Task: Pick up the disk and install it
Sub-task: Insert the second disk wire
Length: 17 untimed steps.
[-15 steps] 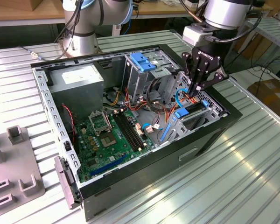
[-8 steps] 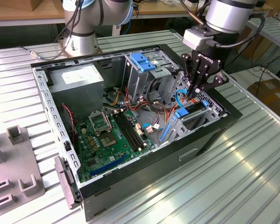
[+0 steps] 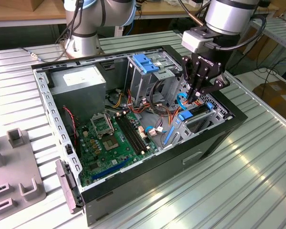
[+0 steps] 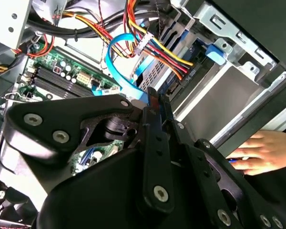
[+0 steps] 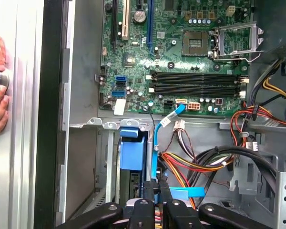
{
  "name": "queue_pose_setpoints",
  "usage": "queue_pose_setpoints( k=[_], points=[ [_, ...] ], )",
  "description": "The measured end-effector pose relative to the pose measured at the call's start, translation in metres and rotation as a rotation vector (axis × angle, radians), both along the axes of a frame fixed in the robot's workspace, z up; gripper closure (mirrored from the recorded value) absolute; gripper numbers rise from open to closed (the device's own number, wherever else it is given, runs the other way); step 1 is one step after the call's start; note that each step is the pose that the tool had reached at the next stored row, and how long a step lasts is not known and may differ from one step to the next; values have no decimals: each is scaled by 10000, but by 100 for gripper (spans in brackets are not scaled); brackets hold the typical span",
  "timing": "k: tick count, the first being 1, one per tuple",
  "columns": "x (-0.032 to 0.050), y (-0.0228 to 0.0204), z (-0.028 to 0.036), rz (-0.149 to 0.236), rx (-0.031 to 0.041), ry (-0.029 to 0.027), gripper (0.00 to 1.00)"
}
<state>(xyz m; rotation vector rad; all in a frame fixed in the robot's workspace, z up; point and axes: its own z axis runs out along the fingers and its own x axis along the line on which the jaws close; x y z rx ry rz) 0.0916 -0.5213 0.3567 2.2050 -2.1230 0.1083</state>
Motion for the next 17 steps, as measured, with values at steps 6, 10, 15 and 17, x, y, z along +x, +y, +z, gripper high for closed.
queue_pose_setpoints(
  k=[6,10,15,17],
  points=[
    [-5,-28,-2,10,307,-240,84],
    [-23,-37,-2,29,309,-518,84],
    [-31,-120,-8,27,384,-610,84],
    [-36,-135,-13,30,402,-650,84]
  ],
)
